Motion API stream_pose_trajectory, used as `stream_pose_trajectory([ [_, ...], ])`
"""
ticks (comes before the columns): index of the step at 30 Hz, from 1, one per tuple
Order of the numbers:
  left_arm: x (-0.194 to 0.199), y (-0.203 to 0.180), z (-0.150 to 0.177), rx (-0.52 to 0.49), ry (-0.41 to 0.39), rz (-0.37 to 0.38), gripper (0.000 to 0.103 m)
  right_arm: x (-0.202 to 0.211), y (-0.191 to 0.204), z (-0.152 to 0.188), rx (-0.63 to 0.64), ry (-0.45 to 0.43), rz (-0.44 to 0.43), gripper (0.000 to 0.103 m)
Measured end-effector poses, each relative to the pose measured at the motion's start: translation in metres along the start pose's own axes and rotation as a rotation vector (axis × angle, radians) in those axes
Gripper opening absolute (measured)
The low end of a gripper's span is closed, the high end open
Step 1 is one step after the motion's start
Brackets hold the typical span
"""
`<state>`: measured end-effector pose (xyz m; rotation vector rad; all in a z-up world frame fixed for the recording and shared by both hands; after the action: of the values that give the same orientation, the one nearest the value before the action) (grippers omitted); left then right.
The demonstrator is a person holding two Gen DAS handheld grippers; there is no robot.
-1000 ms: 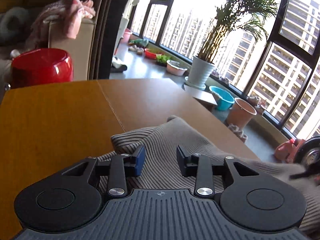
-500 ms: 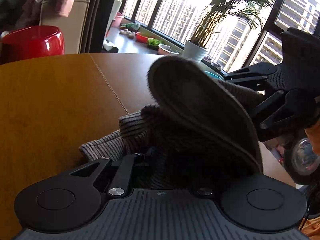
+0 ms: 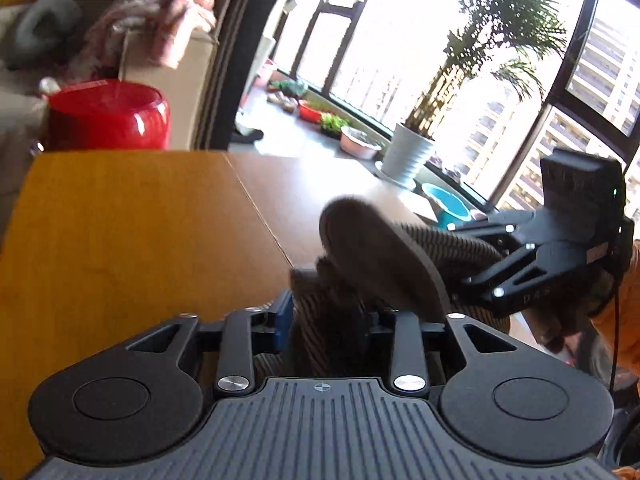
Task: Fold clothes
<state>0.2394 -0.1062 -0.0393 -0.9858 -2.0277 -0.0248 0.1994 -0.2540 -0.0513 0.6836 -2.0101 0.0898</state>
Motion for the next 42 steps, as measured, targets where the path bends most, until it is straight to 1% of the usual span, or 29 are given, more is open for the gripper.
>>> stream_pose_trajectory([
  [2, 0.025, -0.004, -0.014, 0.008, -0.069, 0.005, 0.042, -0.001, -0.005, 0.0, -0.032, -0.011, -0.028, 0.047],
  [3, 0.034, -0.009, -0.019, 0.007, -0.095, 0.019, 0.046, -0.003, -0.009, -0.001, -0.045, -0.017, -0.043, 0.047],
  [4, 0.037, -0.018, -0.021, -0.008, -0.104, 0.035, 0.05, -0.004, -0.011, -0.002, -0.054, -0.023, -0.054, 0.048],
  [5, 0.039, -0.03, -0.022, -0.028, -0.106, 0.051, 0.052, -0.004, -0.012, -0.003, -0.063, -0.028, -0.063, 0.049],
  [6, 0.035, -0.039, -0.02, -0.048, -0.093, 0.05, 0.054, -0.005, -0.014, -0.003, -0.072, -0.032, -0.072, 0.05],
  [9, 0.005, -0.053, -0.005, -0.084, -0.014, 0.01, 0.053, -0.004, -0.015, -0.009, -0.078, -0.044, -0.067, 0.052],
  [10, -0.006, -0.052, 0.002, -0.083, 0.015, -0.005, 0.05, 0.0, -0.016, -0.011, -0.078, -0.054, -0.048, 0.055],
  [11, -0.018, -0.049, 0.01, -0.077, 0.043, -0.02, 0.049, 0.007, -0.018, -0.014, -0.078, -0.067, -0.019, 0.061],
  [13, -0.037, -0.037, 0.021, -0.062, 0.078, -0.051, 0.05, 0.032, -0.026, -0.014, -0.081, -0.125, 0.063, 0.066],
  [16, -0.044, -0.024, 0.027, -0.014, 0.08, -0.036, 0.05, 0.08, -0.04, -0.004, -0.095, -0.229, 0.234, 0.066],
  [17, -0.044, -0.021, 0.027, -0.004, 0.075, -0.034, 0.051, 0.094, -0.04, 0.002, -0.095, -0.261, 0.276, 0.064],
  [18, -0.042, -0.02, 0.027, 0.0, 0.073, -0.035, 0.052, 0.102, -0.036, 0.009, -0.099, -0.28, 0.272, 0.061],
  [19, -0.041, -0.019, 0.027, 0.003, 0.072, -0.037, 0.053, 0.107, -0.031, 0.016, -0.104, -0.292, 0.25, 0.052],
  [20, -0.04, -0.018, 0.027, 0.005, 0.071, -0.039, 0.053, 0.112, -0.026, 0.023, -0.11, -0.305, 0.227, 0.049],
  [22, -0.039, -0.017, 0.028, 0.009, 0.072, -0.046, 0.054, 0.109, -0.008, 0.034, -0.086, -0.308, 0.176, 0.049],
  [24, -0.038, -0.017, 0.028, 0.011, 0.073, -0.053, 0.055, 0.093, 0.009, 0.04, -0.038, -0.275, 0.139, 0.049],
  [25, -0.037, -0.017, 0.028, 0.012, 0.073, -0.059, 0.055, 0.08, 0.013, 0.041, -0.026, -0.247, 0.138, 0.049],
  [26, -0.037, -0.017, 0.027, 0.013, 0.072, -0.066, 0.055, 0.065, 0.011, 0.041, -0.034, -0.21, 0.157, 0.051],
  [28, -0.037, -0.016, 0.025, 0.02, 0.071, -0.075, 0.055, 0.032, -0.003, 0.042, -0.074, -0.131, 0.224, 0.055],
  [29, -0.037, -0.014, 0.025, 0.027, 0.072, -0.077, 0.055, 0.025, -0.009, 0.042, -0.092, -0.124, 0.236, 0.059],
  [30, -0.037, -0.014, 0.026, 0.031, 0.073, -0.074, 0.055, 0.023, -0.013, 0.041, -0.111, -0.132, 0.234, 0.059],
  [33, -0.037, -0.014, 0.029, 0.032, 0.074, -0.068, 0.056, 0.051, -0.01, 0.041, -0.145, -0.232, 0.174, 0.06],
  [34, -0.036, -0.014, 0.03, 0.033, 0.072, -0.066, 0.057, 0.061, -0.009, 0.043, -0.15, -0.268, 0.157, 0.064],
  [35, -0.036, -0.013, 0.03, 0.036, 0.071, -0.064, 0.057, 0.068, -0.01, 0.047, -0.163, -0.285, 0.146, 0.069],
  [36, -0.035, -0.013, 0.03, 0.039, 0.069, -0.062, 0.057, 0.071, -0.014, 0.053, -0.181, -0.291, 0.139, 0.071],
  [38, -0.035, -0.013, 0.03, 0.046, 0.067, -0.059, 0.058, 0.058, -0.016, 0.07, -0.213, -0.254, 0.098, 0.078],
  [39, -0.035, -0.013, 0.03, 0.052, 0.068, -0.055, 0.06, 0.049, -0.017, 0.078, -0.229, -0.23, 0.075, 0.079],
  [40, -0.035, -0.012, 0.03, 0.057, 0.069, -0.052, 0.06, 0.04, -0.018, 0.087, -0.244, -0.206, 0.052, 0.082],
  [42, -0.035, -0.012, 0.03, 0.064, 0.07, -0.051, 0.06, 0.03, -0.02, 0.097, -0.299, -0.207, -0.016, 0.084],
])
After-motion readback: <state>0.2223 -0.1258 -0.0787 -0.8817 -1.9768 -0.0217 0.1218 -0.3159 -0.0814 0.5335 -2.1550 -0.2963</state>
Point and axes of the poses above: each gripper's, at about its wrist camera, not at the fingertips, and x roughly against the way its jaws point, y to its left, z to its underside, the point moved 10 cm from there along -x, roughly the way its jaws point, and after that the axes turned 15 degrees about y, right-handed, at the moved point
